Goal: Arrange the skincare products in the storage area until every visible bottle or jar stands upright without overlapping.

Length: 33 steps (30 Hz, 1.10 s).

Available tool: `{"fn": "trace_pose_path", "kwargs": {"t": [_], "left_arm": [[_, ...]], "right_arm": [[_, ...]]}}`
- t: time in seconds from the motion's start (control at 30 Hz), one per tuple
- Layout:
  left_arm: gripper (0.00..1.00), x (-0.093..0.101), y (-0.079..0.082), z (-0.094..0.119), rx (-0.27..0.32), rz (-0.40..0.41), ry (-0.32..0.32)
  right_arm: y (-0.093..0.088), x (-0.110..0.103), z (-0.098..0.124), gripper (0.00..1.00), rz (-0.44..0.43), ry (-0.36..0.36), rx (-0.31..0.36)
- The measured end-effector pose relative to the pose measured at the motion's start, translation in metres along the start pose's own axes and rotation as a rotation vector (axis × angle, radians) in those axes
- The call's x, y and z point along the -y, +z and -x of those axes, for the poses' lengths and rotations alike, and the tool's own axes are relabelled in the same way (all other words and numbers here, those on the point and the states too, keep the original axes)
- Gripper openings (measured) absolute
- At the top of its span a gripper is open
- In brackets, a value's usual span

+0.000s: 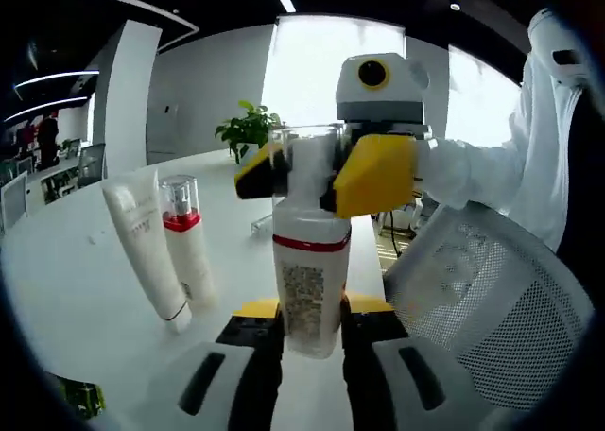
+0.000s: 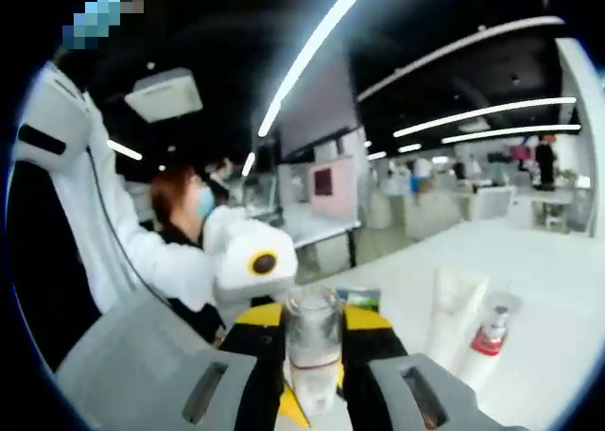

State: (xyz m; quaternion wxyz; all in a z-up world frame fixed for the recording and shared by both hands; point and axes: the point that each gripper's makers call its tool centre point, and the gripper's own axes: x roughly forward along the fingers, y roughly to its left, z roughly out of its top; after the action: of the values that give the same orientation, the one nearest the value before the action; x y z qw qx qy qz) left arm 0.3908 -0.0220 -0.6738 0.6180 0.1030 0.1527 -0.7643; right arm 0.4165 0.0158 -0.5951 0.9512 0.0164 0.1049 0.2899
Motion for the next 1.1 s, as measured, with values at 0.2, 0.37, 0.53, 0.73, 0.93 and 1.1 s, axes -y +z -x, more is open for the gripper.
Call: {"fn": "trace_pose_path", "kwargs": {"t": [0.2, 0.37, 0.53, 0.73, 0.93, 1.1], "left_arm": [[0.26, -0.026, -0.008, -0.009, -0.013, -0.064, 0.116], [0.26, -0.039, -0.007, -0.016, 0.001, -0.077, 0.177], [0.26, -0.053, -0.014, -0.024, -0.013, -0.099, 0.244], [0.26, -0.056, -0.023, -0.029, -0.014, -0.107, 0.259], [0.26, -0.062, -0.033, -0.033, -0.010, -0.062, 0.264], [0.26, -0.067, -0.031, -0.034, 0.010, -0.052, 0.303]], "right_arm": [[-0.014, 0.022, -0.003, 0.17, -0.004, -0.232, -0.067], [-0.018, 0.039, -0.001, 0.17, -0.060, -0.386, -0.062], [-0.031, 0.051, 0.000, 0.16, -0.058, -0.522, -0.110], [-0.043, 0.058, -0.005, 0.17, -0.100, -0.594, -0.118], [-0.058, 0.064, -0.010, 0.19, -0.106, -0.609, -0.158], [-0.077, 0.070, -0.012, 0.17, -0.110, -0.632, -0.237]]}}
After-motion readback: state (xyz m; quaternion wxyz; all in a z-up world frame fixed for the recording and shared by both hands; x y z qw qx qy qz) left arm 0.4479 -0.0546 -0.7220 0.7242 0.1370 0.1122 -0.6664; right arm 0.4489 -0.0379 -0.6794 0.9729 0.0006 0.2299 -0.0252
